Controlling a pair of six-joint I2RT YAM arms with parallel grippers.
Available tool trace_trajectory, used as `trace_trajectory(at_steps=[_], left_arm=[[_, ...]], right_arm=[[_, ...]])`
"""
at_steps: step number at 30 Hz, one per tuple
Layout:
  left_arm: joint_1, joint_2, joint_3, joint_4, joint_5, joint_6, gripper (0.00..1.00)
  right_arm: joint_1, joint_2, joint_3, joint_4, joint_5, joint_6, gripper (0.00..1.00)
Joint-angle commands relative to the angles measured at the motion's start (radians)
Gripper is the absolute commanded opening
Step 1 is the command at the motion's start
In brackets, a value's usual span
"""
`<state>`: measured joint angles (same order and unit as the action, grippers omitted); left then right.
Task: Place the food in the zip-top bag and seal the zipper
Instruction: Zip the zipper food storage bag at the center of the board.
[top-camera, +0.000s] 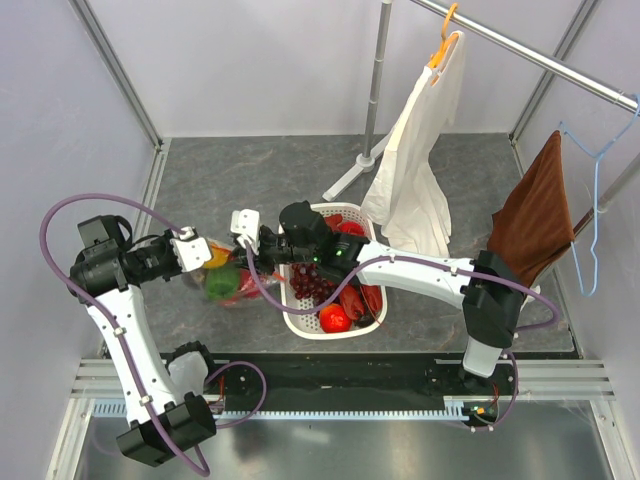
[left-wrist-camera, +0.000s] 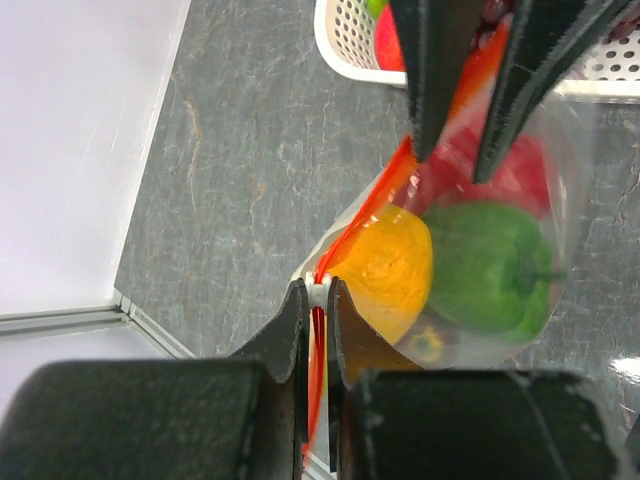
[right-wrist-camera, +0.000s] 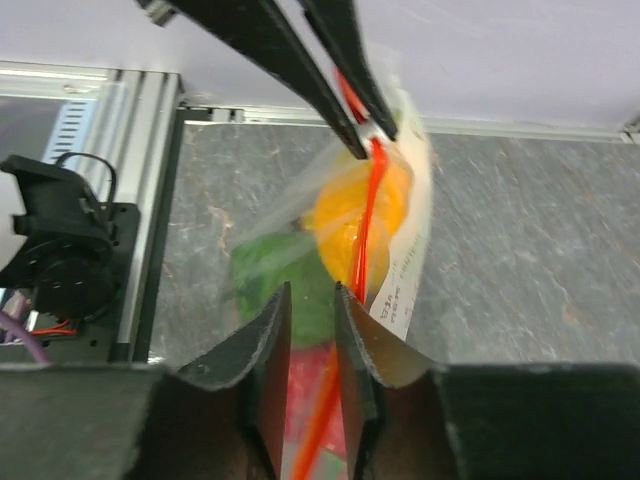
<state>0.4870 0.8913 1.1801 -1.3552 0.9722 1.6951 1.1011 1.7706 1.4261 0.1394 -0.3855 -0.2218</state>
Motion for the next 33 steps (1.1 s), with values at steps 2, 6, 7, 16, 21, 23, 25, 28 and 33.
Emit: trace_trajectory(at_steps=[2,6,7,16,21,23,25,28,33], left_arm=[[0.002,0.003,0.019,-0.058,0.066,0.017,0.02],[0.002,0.017,0.024,-0.059,0.06,0.015,0.02],[0.002,0.021,0.026,-0.059,0.054,0.014,0.02],[0.002,0.043,0.032,-0.067,0.065,-0.006,0.02],[0.004,0.07,0.056,-0.085,0.059,-0.02,0.02],[0.002,0.066,0.056,-0.094,0.06,-0.009,0.02],[0.002,0.058,0.052,-0.094,0.06,-0.002,0.02],[0.002,0.052,0.049,-0.11,0.059,0.02,0.02],[0.002,0.052,0.052,-0.123,0.063,0.017,0.02]], right_arm=[[-0.006,0.009,0.056,-0.012,0.132,0.002,0.36],[-0.004,-0.008,0.056,0.0,0.077,-0.028,0.46],[-0.006,-0.013,0.056,0.003,0.053,-0.036,0.48],[-0.004,-0.027,0.1,-0.007,-0.001,-0.125,0.52],[-0.006,0.01,0.109,-0.018,0.008,-0.077,0.51],[-0.004,0.029,0.117,-0.026,0.02,-0.071,0.51],[-0.006,0.041,0.138,-0.043,0.048,-0.068,0.51],[-0.006,0.066,0.16,-0.073,0.089,-0.08,0.5],[-0.006,0.09,0.183,-0.118,0.094,-0.07,0.43]])
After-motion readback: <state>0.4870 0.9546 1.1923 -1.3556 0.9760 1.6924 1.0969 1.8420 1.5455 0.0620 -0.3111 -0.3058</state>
